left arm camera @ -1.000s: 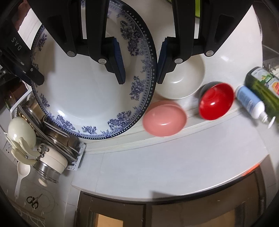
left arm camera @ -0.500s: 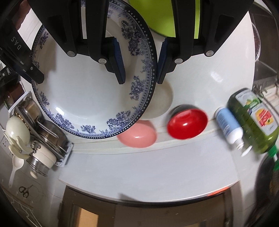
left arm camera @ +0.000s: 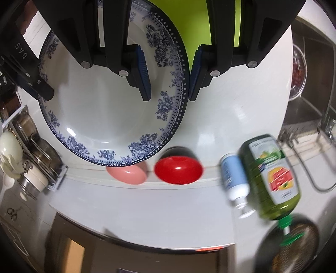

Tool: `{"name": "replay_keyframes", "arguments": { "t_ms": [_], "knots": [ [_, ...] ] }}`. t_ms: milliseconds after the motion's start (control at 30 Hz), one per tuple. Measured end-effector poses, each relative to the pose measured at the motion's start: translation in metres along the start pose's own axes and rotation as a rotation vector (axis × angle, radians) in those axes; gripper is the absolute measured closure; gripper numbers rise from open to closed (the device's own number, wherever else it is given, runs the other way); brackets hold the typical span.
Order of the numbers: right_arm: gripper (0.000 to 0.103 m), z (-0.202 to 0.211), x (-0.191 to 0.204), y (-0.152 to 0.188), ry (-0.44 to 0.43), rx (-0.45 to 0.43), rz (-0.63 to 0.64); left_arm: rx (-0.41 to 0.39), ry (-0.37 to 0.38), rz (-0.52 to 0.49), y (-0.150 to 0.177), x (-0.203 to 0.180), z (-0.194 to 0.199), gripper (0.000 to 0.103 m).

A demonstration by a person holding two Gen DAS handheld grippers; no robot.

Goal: Organize plates and bowls
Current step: 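Lift and carry the blue-and-white plate toward the green plate with both grippers, then lower the blue-and-white plate onto the green plate stack with both grippers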

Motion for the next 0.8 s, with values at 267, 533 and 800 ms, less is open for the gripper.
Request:
{"name": "replay_keyframes", "arguments": {
  "t_ms": [267, 533, 800],
  "knots": [
    [0.067, -0.002, 0.038, 0.016, -0.071, 0.033, 0.048, -0.020, -0.071, 0.052, 0.017, 0.042, 0.021, 0.067],
    [0.067, -0.004, 0.067, 0.036, -0.146, 0.088, 0.082, -0.022, -0.118, 0.090, 0.042, 0.073, 0.038, 0.067],
    [0.067, -0.008, 0.088, 0.053, -0.170, 0.125, 0.130, 0.031, -0.149, 0.126, 0.069, 0.094, 0.036, 0.067]
  ]
}}
Point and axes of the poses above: each gripper's, at about its wrist camera, not at the fingertips, and z roughly against the way its jaws point, x to its left, y to its underside, the point moved 5 cm from there along -z, roughly the way its jaws point, and after that the axes turned 3 degrees about -x, right-handed, at the moved point
